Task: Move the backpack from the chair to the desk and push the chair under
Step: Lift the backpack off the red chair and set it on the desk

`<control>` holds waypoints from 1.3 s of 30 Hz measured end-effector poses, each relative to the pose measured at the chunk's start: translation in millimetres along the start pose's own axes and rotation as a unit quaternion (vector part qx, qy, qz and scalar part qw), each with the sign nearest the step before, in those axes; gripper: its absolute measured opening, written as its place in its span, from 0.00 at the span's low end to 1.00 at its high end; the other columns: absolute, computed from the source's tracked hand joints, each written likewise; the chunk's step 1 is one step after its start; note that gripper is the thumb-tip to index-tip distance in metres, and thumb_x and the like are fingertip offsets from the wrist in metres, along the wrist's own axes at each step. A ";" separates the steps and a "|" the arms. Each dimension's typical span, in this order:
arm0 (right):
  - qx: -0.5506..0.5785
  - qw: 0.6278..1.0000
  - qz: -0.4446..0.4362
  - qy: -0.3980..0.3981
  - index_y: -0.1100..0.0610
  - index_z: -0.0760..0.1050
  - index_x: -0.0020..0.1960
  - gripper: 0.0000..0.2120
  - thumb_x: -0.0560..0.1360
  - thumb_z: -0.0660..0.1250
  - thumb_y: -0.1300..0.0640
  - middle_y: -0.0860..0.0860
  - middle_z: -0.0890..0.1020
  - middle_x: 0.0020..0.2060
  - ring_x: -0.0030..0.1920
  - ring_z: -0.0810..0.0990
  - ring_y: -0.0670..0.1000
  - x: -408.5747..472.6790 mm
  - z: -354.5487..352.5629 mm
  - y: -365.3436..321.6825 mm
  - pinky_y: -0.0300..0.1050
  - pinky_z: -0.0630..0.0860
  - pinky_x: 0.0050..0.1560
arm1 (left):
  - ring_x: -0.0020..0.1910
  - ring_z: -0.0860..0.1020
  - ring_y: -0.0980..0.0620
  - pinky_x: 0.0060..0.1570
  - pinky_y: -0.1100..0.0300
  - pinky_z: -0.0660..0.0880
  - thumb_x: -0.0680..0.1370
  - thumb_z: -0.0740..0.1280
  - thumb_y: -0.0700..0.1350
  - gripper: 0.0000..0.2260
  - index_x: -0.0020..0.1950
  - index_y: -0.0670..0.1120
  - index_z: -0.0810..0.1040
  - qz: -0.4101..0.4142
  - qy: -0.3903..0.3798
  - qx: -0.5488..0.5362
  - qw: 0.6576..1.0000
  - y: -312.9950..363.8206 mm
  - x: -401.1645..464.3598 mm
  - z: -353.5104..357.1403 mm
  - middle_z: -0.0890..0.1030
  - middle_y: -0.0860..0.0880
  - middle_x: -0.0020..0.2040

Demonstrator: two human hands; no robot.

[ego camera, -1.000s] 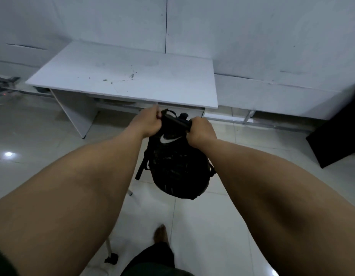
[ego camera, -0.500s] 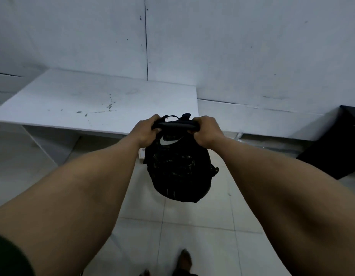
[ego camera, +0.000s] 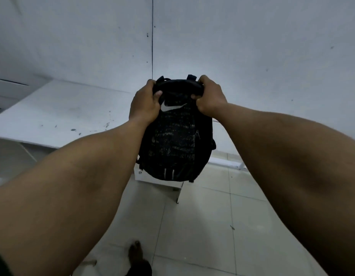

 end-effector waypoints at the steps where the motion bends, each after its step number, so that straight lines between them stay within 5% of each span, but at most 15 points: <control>1: -0.002 1.000 -0.004 0.004 0.50 0.68 0.51 0.09 0.76 0.67 0.57 0.51 0.78 0.48 0.49 0.78 0.57 18.0 2.3 -2.2 0.52 0.77 0.50 | 0.45 0.76 0.45 0.43 0.54 0.71 0.82 0.61 0.45 0.09 0.60 0.43 0.72 0.005 -0.001 0.004 1.000 -3.9 19.6 2.2 0.80 0.45 0.48; 22: -0.026 0.999 0.040 0.007 0.52 0.70 0.55 0.09 0.77 0.67 0.57 0.49 0.76 0.48 0.49 0.75 0.55 267.0 67.6 45.7 0.48 0.70 0.45 | 0.45 0.76 0.47 0.43 0.55 0.71 0.83 0.60 0.48 0.09 0.61 0.48 0.73 0.022 -0.066 0.049 0.996 -85.3 260.0 111.4 0.81 0.48 0.49; 31: -0.016 0.999 0.049 -0.014 0.56 0.71 0.56 0.10 0.77 0.68 0.57 0.50 0.76 0.47 0.47 0.75 0.54 369.3 98.6 109.3 0.47 0.69 0.45 | 0.44 0.79 0.44 0.45 0.48 0.78 0.80 0.61 0.47 0.07 0.56 0.49 0.75 0.021 -0.110 0.025 0.993 -113.1 333.9 193.2 0.81 0.48 0.44; 39: 0.001 0.994 0.107 0.008 0.55 0.78 0.60 0.15 0.74 0.73 0.54 0.53 0.79 0.54 0.53 0.78 0.54 448.4 111.5 146.5 0.45 0.74 0.51 | 0.56 0.75 0.44 0.51 0.50 0.75 0.81 0.63 0.50 0.14 0.65 0.49 0.75 0.022 -0.123 0.107 0.986 -139.3 416.2 247.0 0.73 0.43 0.58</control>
Point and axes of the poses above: each hand's wrist, its own x-axis towards the middle knuckle, its own z-axis out of the palm, y = z × x, the point moved 10 cm from there along x, towards the middle knuckle
